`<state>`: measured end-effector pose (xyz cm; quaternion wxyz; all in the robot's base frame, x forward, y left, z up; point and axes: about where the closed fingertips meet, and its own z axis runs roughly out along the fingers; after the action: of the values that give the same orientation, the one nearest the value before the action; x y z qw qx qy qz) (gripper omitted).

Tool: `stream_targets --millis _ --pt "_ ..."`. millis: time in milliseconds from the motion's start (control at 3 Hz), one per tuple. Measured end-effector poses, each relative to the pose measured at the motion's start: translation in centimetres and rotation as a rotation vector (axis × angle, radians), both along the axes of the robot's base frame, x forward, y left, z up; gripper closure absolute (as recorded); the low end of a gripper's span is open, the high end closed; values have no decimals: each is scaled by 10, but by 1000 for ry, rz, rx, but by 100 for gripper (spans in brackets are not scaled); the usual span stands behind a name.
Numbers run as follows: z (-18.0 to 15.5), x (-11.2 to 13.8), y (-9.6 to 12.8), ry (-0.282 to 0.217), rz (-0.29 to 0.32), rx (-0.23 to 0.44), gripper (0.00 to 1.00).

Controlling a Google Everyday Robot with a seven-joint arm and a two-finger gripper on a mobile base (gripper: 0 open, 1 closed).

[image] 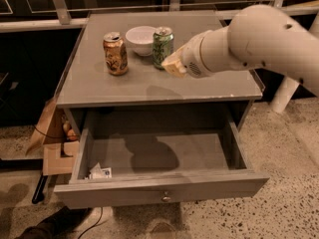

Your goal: Place orange can into top drawer

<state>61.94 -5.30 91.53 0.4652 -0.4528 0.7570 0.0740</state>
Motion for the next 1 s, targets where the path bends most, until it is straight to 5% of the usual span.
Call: stream_targets --millis 667,1000 --pt "-11 57 46 -90 28 76 100" --pt "-13 71 72 -92 64 100 82"
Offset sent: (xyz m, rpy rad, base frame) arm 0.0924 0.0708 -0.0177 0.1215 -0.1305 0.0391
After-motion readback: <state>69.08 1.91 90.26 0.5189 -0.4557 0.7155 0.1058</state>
